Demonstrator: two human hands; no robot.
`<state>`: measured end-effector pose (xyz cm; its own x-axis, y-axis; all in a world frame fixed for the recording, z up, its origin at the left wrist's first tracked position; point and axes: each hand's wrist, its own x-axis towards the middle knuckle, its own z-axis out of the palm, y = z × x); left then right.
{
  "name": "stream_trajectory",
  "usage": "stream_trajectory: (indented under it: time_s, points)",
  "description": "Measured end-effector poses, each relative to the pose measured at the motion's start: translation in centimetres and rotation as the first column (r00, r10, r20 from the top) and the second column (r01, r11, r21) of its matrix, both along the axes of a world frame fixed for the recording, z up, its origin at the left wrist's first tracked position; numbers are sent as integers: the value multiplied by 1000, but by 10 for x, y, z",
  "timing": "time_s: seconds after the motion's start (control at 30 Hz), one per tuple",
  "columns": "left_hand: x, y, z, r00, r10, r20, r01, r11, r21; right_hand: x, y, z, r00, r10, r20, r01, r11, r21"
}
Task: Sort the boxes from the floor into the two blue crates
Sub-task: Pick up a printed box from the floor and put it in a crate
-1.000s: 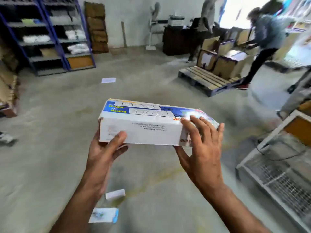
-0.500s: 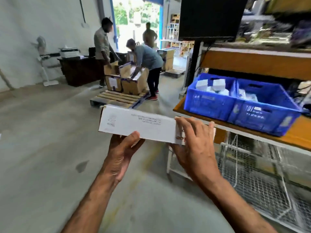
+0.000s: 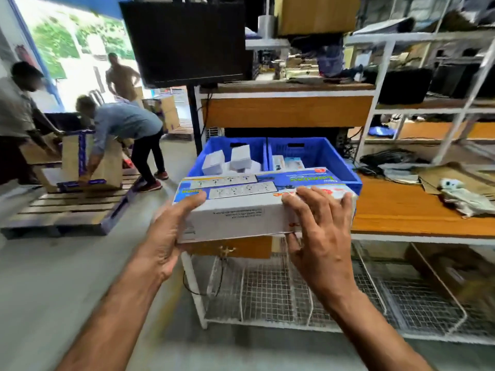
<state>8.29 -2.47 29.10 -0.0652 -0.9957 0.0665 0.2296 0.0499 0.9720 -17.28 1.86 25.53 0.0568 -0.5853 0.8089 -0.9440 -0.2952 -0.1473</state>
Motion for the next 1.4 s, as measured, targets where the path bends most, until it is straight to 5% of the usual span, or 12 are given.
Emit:
stream_trajectory:
  time_s: [0.2, 0.33, 0.47, 0.73, 0.83, 0.97, 1.03, 1.27, 1.4]
  points:
    - [-56, -145, -5, 988, -147, -54, 144, 988, -56, -50, -98, 17, 959, -110, 260, 71, 985, 157]
    - [-87, -230, -14, 977, -202, -67, 200, 979, -38, -102, -164, 17, 759, -259, 597, 81, 948, 309]
    - [-122, -292, -29, 956, -293, 35, 294, 955, -37, -155, -220, 9, 640, -322, 697, -49, 889, 456]
    - [-202, -402, -39, 902, -80, 424, 140, 984, -111, -218, -332, -6, 662, -357, 659, 23, 888, 459]
    - [-222, -435, -38, 747, -10, 664, 136, 981, -138, -234, -364, -5, 714, -346, 608, -25, 856, 516]
    - [-244, -472, -40, 275, 85, 958, 263, 951, -160, -264, -388, -6, 762, -352, 544, -54, 802, 595]
    - [-260, -491, -42, 144, 115, 983, 307, 939, -155, -274, -394, -12, 787, -401, 468, 9, 766, 643]
    - [-316, -570, -55, -163, 178, 970, 419, 903, -95, -249, -399, -27, 854, -508, 113, 263, 607, 750]
    - [-315, -606, -78, -199, 102, 975, 468, 884, 3, -224, -399, -30, 876, -475, 86, 223, 556, 800]
